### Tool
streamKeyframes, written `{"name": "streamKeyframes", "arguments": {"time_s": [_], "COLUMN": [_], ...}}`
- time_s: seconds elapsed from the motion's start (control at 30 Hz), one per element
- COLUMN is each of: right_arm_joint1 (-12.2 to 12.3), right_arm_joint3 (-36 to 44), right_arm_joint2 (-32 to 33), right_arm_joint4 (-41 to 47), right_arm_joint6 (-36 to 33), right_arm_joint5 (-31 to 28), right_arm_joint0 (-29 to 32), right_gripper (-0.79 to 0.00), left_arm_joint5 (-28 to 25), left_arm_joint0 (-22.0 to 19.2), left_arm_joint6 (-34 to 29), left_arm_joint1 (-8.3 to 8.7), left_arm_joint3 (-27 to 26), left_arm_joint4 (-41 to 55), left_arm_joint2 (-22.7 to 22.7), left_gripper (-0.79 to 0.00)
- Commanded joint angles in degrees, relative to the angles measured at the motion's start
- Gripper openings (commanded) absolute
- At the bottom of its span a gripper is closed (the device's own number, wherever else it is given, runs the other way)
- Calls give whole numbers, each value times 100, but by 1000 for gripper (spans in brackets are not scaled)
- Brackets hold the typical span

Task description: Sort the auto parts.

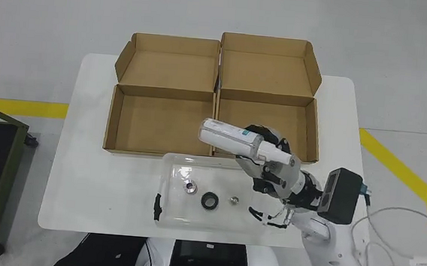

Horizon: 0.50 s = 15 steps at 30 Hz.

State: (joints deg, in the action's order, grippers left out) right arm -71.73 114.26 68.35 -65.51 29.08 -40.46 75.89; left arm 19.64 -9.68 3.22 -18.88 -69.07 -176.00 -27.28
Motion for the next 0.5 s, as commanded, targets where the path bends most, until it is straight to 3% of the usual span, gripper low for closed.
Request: {"name": "streamKeyframes", "arguments": {"time_s": [0.0, 0.33, 0.47], "right_arm_joint1": [-3, 8, 13], "right_arm_joint3": [17, 54, -4], "right_arm_joint2": [-3, 98, 164], "right_arm_joint4": [166, 159, 211], "right_arm_joint6": [-33, -220, -554], "right_arm_joint5": [-20, -6, 289], "right_arm_joint0": [-16, -8, 91], "right_gripper": [-785, -785, -785], "left_arm_joint5": [0, 0, 0], "left_arm_joint0": [0, 0, 0], "left_arm_joint6": [0, 0, 0], "left_arm_joint1": [0, 0, 0], "left_arm_joint3": [0, 0, 0], "left_arm_joint4": [0, 0, 0], "left_arm_joint2": [0, 0, 0], "left_gripper": [0, 0, 0]}}
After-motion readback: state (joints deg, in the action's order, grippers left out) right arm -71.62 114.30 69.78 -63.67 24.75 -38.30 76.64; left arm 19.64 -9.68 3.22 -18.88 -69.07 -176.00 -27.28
